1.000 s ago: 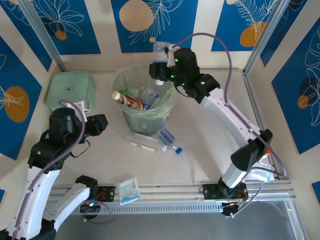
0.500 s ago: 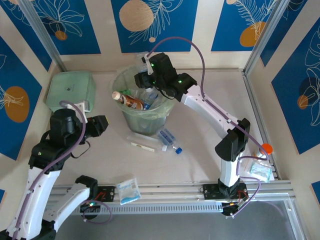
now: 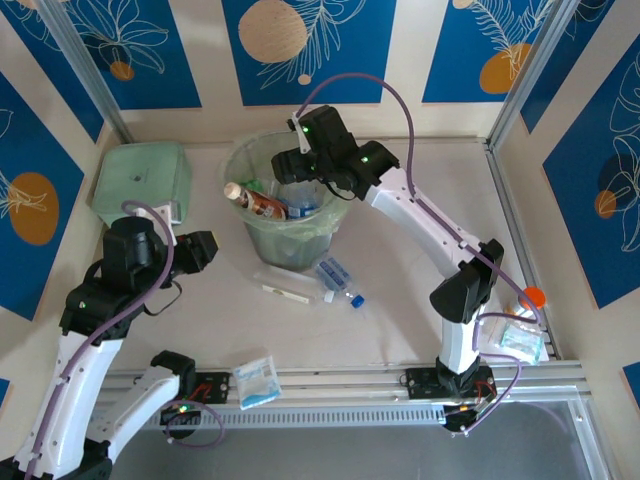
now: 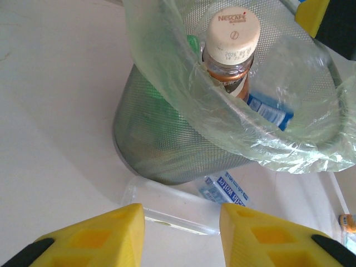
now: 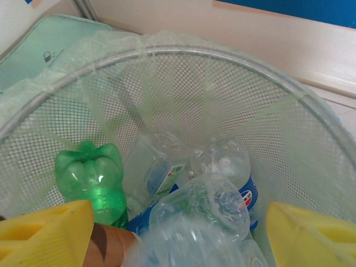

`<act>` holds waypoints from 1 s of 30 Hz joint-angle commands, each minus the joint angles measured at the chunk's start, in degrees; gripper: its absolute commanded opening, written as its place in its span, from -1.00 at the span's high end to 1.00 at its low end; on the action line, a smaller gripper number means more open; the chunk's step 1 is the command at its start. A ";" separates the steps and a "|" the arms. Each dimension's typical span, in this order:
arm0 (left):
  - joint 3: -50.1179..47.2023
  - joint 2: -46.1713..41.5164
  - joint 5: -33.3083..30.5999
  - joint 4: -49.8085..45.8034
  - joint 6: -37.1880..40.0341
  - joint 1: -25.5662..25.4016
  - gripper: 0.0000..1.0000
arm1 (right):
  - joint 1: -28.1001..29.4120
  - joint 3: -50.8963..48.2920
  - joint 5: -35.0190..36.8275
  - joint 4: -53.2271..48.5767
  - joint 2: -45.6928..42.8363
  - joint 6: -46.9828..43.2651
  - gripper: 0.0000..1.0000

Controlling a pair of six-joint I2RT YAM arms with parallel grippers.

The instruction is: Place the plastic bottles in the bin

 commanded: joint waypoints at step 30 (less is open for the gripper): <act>-2.99 -2.49 0.80 -0.53 1.39 0.29 0.18 | 3.31 -12.47 3.66 -9.07 -7.65 12.81 0.20</act>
